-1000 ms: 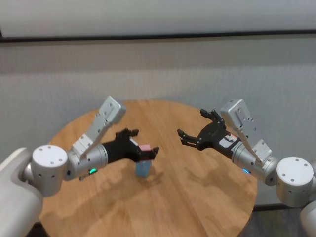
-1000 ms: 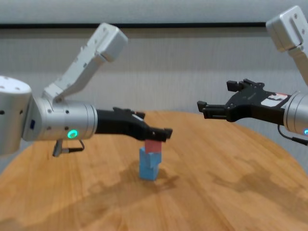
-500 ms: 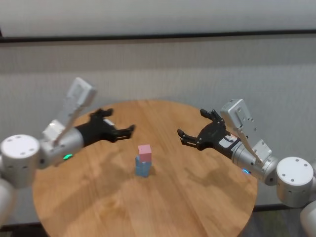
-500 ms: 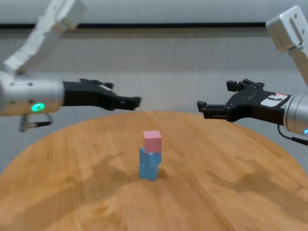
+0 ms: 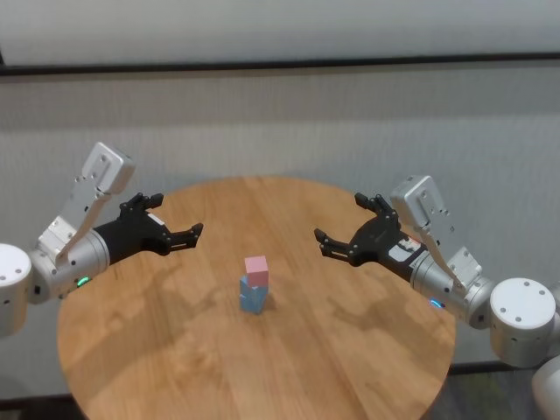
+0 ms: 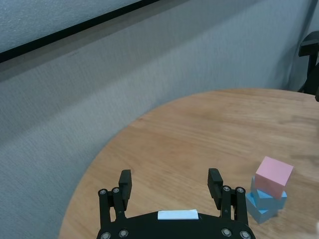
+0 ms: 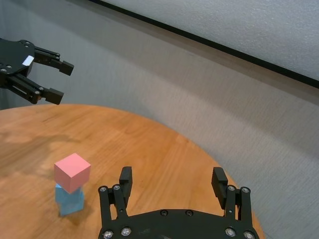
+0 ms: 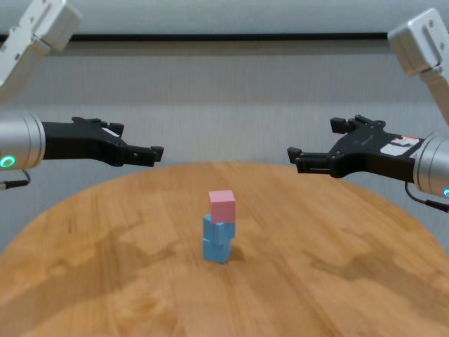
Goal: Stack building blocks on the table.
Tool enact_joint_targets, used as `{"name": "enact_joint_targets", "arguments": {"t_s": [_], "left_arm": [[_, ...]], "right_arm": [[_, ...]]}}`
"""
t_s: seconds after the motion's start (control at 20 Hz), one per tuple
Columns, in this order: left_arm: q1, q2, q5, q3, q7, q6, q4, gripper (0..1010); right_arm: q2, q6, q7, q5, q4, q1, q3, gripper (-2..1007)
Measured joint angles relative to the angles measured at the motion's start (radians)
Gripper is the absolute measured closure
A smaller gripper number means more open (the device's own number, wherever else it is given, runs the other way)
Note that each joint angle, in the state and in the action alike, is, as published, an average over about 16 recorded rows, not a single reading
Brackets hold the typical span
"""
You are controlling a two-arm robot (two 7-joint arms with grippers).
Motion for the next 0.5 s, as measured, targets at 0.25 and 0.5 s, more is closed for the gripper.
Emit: {"name": "enact_joint_targets", "arguments": {"t_s": [0.25, 0.5], "left_arm": [[0.002, 0.005, 0.002, -0.002, -0.001, -0.001, -0.001, 8], [0.002, 0.004, 0.002, -0.002, -0.001, -0.001, 0.000, 8]], "right_arm": [[0.000, 0.000, 0.000, 0.000, 0.000, 0.000, 0.000, 1], [0.000, 0.000, 0.000, 0.000, 0.000, 0.000, 0.000, 1]]}}
